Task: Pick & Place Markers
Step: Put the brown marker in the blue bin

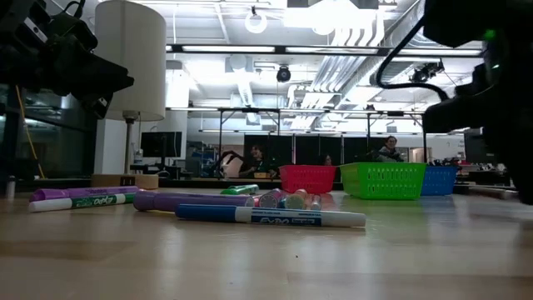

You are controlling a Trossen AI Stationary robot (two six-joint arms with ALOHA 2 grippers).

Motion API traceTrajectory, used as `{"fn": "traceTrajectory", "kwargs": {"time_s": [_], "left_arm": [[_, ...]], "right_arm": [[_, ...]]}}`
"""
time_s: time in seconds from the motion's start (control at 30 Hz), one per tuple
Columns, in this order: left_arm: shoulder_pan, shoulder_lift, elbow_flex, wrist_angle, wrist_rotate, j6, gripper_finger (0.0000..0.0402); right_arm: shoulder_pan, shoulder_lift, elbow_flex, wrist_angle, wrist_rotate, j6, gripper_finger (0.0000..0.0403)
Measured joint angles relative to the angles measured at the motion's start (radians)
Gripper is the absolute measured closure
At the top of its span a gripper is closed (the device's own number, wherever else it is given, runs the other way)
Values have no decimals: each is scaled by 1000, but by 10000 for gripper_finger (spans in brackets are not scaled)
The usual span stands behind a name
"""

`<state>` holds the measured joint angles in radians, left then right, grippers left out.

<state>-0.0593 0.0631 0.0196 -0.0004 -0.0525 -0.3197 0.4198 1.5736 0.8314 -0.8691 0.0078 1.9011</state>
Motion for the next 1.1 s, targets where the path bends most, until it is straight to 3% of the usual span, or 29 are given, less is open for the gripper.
{"fn": "traceTrajectory", "kwargs": {"time_s": [0.3,0.53,1.1], "left_arm": [[0,0,0,0,0,0,318],[0,0,0,0,0,0,318],[0,0,0,0,0,0,318]], "right_arm": [[-7,-66,2,-38,34,-9,387],[-77,-143,3,-74,98,-90,388],[-468,-336,4,-92,151,-590,388]]}}
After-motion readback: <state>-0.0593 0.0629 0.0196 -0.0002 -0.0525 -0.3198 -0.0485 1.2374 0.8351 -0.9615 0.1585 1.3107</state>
